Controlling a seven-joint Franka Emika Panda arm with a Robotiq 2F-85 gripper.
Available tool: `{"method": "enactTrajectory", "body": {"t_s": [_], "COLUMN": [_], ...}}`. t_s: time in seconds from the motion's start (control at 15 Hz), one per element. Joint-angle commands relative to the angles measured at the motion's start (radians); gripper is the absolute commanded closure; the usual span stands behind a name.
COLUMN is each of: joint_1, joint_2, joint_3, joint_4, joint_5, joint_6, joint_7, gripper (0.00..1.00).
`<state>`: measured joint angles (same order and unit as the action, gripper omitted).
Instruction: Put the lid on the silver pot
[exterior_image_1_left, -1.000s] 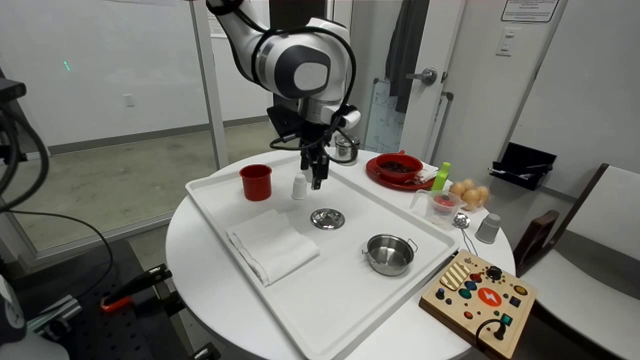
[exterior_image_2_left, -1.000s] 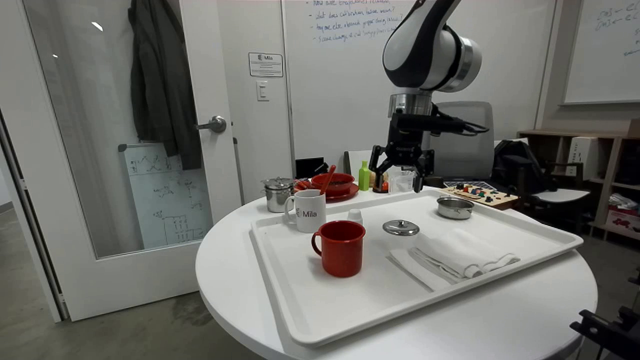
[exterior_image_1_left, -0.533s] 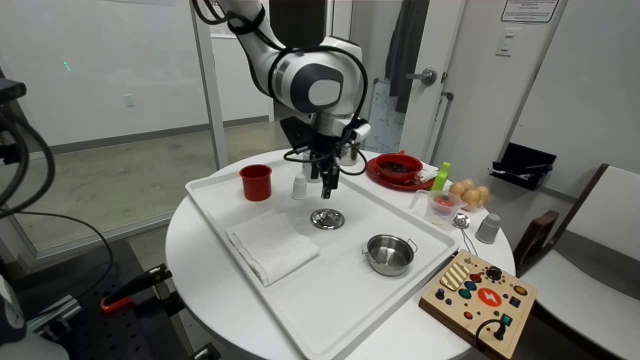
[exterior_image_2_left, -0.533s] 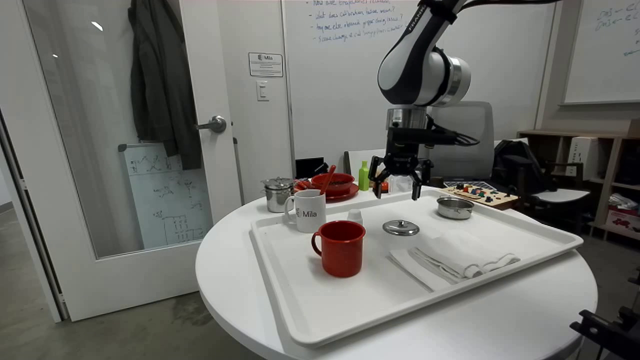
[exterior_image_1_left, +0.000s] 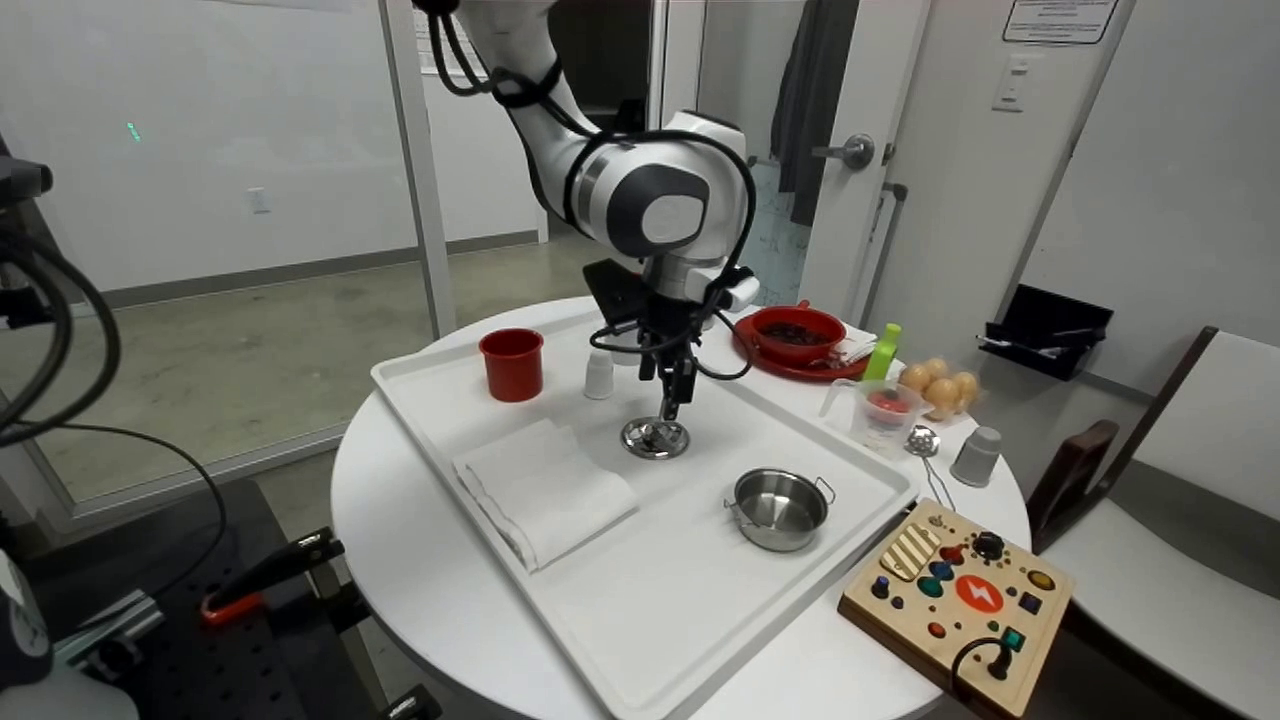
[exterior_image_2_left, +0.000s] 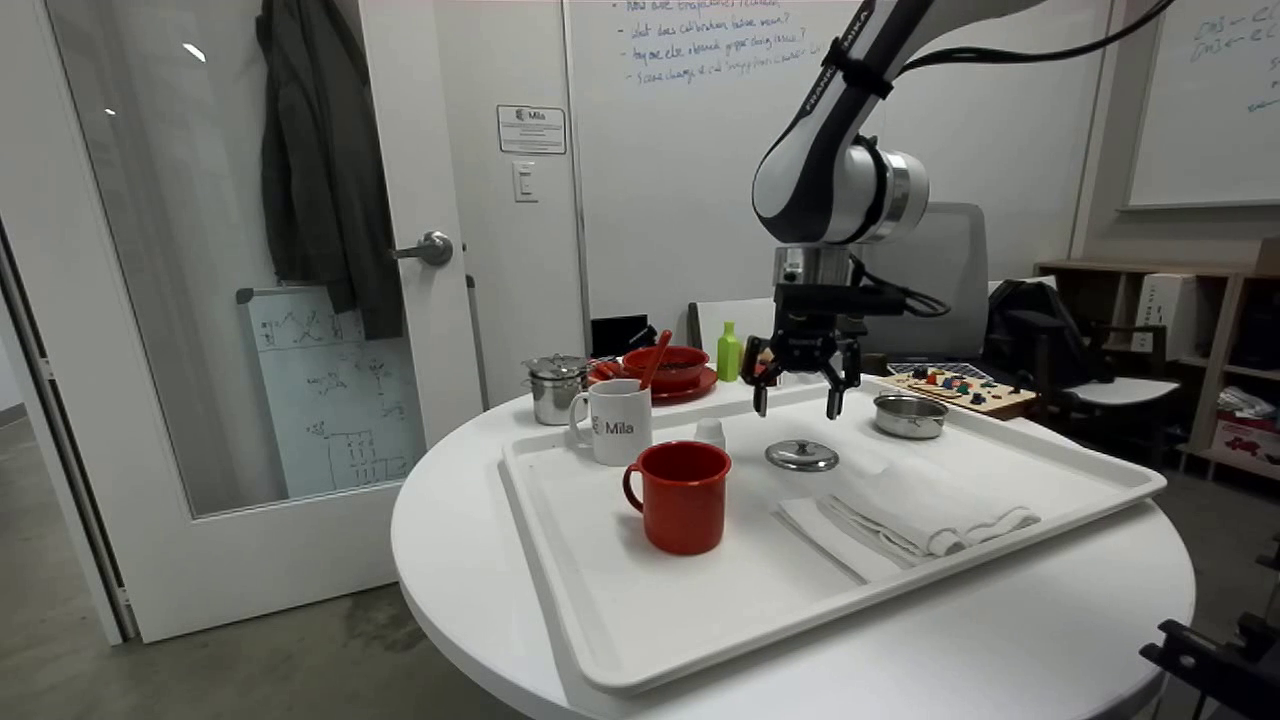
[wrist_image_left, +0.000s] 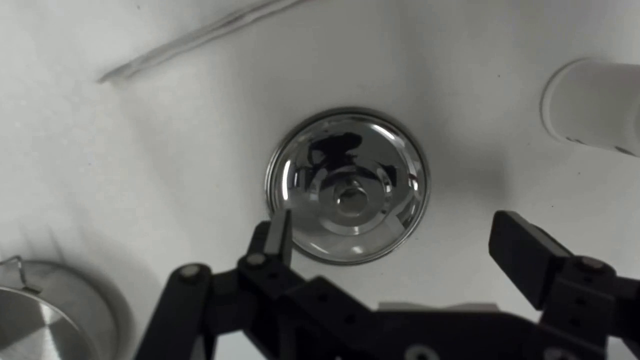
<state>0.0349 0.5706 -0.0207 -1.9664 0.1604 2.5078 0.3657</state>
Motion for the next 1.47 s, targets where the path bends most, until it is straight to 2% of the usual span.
{"method": "enactTrajectory", "body": {"t_s": [0.0,0.33,0.4,0.47,1.0,1.07,1.13,1.27,1.4], "joint_1": [0.0,-0.002,-0.003,-0.004,-0.018,-0.019,-0.019,-0.021,-0.022], "joint_2": [0.05,0.081,0.086,0.091,0.1,0.099,0.099,0.091,0.065], "joint_3": [-0.006,-0.004,-0.004,-0.004,0.003,0.003,0.004,0.005,0.009], "joint_4": [0.061,0.092,0.096,0.101,0.116,0.116,0.115,0.112,0.097], "joint_5": [0.016,0.02,0.021,0.022,0.039,0.04,0.042,0.047,0.057], "joint_6": [-0.027,-0.042,-0.044,-0.048,-0.068,-0.068,-0.069,-0.073,-0.087], "joint_7": [0.0,-0.002,-0.001,-0.002,-0.012,-0.012,-0.012,-0.012,-0.014], "gripper": [0.0,0.01,0.26,0.27,0.86,0.91,0.93,0.89,0.88]}}
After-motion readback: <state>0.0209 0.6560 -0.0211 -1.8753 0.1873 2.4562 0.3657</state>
